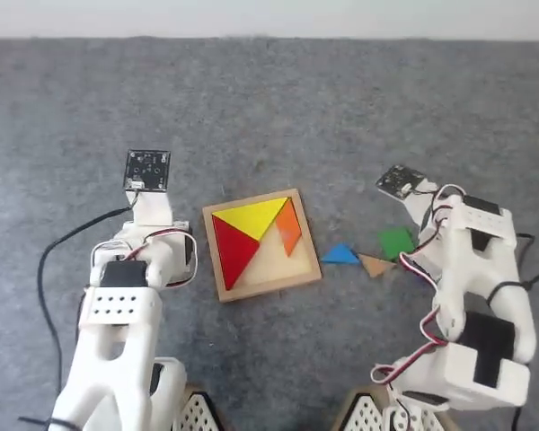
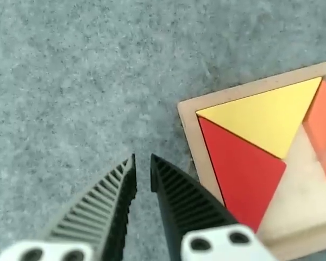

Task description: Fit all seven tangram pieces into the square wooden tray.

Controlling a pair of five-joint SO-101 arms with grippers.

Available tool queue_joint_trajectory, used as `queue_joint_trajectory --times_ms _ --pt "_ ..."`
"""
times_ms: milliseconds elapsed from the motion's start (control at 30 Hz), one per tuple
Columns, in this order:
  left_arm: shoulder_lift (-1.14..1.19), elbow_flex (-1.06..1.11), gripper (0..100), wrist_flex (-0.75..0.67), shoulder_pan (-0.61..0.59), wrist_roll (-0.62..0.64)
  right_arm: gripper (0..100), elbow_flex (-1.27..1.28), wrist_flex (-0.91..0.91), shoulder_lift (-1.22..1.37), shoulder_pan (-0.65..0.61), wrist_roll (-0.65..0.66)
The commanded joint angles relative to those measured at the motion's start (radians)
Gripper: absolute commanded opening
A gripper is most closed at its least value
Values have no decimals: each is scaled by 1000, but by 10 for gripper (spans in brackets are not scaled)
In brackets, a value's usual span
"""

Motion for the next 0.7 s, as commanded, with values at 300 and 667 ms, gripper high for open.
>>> queue_joint_trajectory --times_ms 300,667 --pt "-20 -8 47 -25 0 -15 13 -190 223 54 87 133" --pt "-20 -12 47 -20 0 -15 21 -292 263 -1 381 -129"
